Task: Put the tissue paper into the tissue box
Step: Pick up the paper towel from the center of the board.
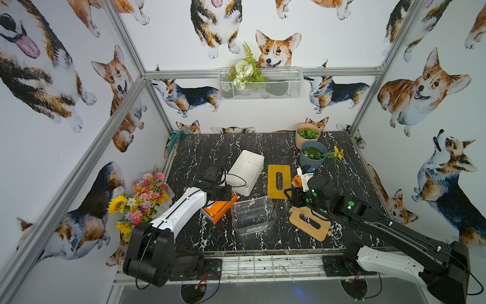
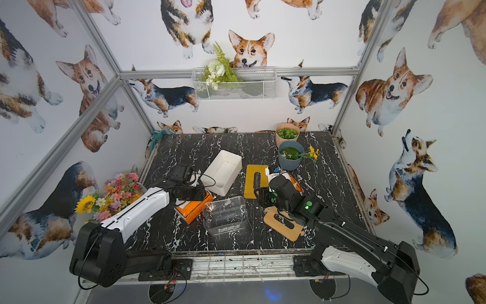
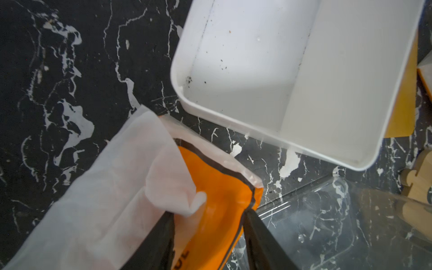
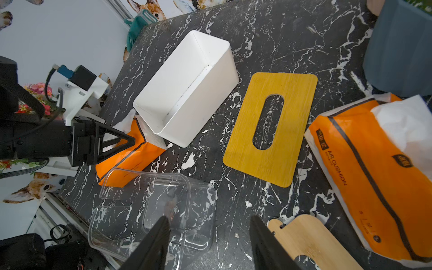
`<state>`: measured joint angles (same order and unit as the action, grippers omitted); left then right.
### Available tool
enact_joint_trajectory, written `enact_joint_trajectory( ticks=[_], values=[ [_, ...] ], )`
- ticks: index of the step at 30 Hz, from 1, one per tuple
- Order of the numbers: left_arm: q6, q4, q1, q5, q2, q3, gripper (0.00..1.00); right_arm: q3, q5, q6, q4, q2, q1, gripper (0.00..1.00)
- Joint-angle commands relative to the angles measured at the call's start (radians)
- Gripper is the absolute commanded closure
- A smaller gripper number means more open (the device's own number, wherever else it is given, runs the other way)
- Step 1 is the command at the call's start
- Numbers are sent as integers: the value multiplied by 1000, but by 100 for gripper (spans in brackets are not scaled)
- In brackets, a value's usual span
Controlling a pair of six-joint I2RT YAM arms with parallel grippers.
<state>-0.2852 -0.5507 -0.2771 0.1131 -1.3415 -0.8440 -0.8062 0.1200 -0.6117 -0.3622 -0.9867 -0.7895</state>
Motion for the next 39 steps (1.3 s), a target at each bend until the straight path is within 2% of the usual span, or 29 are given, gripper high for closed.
enact_joint_trajectory(
  ticks=[1, 3, 15, 21, 30, 33, 39],
  values=[
    [-9, 12, -2, 0, -13, 5, 49, 3, -7, 15, 37, -4, 0, 42],
    [-11, 24, -4, -1, -12, 11, 53, 6, -8, 15, 39, -4, 1, 42],
    [-11, 23, -4, 18, -21, 8, 100, 21, 7, 23, 35, 18, 0, 41],
    [-3, 15, -4, -8, 44, -12, 100, 21, 6, 24, 34, 32, 0, 41],
    [19, 30, -4, -67, 272, -44, 100, 12, -2, 27, 40, 61, 1, 41],
    [26, 51, -4, -51, 351, -56, 100, 6, -6, 27, 43, 75, 2, 41],
    [21, 115, -13, 50, 454, -70, 100, -14, -3, 29, 43, 107, 0, 41]
  ],
)
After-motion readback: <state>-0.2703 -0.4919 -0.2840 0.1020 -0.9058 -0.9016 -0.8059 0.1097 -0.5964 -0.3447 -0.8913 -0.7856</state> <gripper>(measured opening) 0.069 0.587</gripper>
